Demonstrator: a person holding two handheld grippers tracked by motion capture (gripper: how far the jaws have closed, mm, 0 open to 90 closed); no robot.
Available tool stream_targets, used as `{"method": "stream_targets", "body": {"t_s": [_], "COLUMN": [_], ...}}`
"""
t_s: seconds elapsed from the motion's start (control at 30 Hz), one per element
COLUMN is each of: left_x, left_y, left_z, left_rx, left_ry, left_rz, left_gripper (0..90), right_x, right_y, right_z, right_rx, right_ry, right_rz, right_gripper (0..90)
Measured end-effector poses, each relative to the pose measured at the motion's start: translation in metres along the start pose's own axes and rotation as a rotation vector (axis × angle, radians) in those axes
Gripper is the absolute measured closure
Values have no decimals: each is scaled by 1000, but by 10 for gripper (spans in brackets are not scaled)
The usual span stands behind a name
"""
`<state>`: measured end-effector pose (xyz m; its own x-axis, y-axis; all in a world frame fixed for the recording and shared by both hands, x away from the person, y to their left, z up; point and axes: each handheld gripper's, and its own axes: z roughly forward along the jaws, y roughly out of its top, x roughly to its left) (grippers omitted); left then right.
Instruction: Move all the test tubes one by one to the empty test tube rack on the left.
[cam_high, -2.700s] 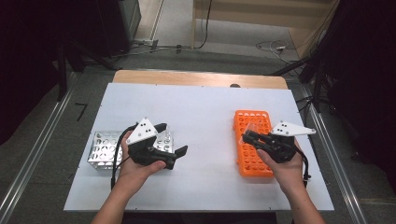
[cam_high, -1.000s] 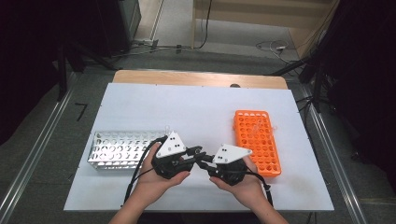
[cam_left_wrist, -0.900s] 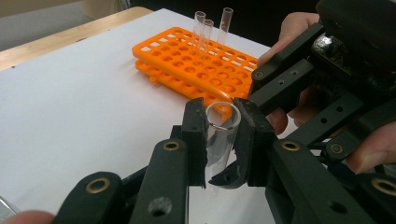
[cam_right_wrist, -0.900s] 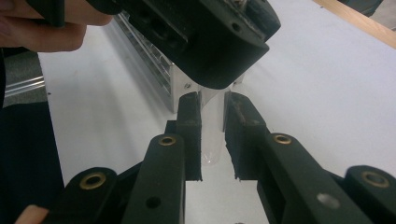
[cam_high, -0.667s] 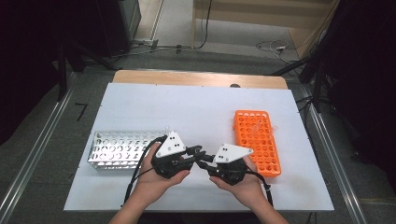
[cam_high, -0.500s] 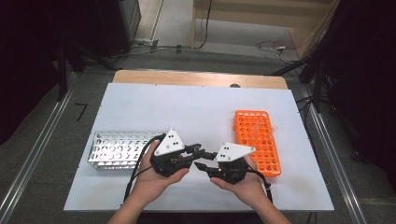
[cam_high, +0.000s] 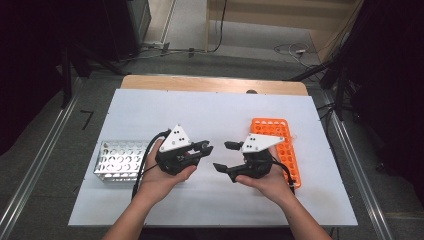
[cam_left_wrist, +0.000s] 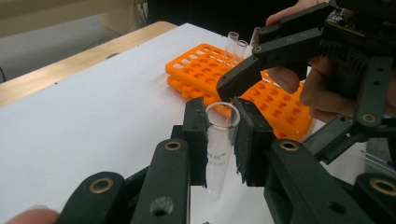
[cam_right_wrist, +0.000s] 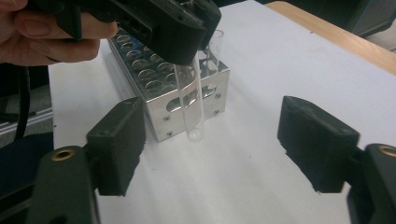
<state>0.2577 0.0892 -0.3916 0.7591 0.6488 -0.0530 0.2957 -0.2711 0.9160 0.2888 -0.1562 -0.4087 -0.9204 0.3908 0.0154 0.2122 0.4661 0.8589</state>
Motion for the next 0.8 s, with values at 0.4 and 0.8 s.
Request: {"method": "stream_targets", "body": {"t_s": [0.4, 0.8], "left_x": [17, 36], "left_y": [0, -2], "left_z": [-18, -40], "left_rx": [-27, -41], "left_ry": [70, 133], "left_rz": [-9, -32], "left_gripper": [756, 756], "right_x": [-9, -18], "right_y": [-13, -27], "right_z": [-12, -30], "right_rx": [-10, -24], "right_ry": [-1, -38], "right_rz": [66, 91], "right_gripper": [0, 0]}}
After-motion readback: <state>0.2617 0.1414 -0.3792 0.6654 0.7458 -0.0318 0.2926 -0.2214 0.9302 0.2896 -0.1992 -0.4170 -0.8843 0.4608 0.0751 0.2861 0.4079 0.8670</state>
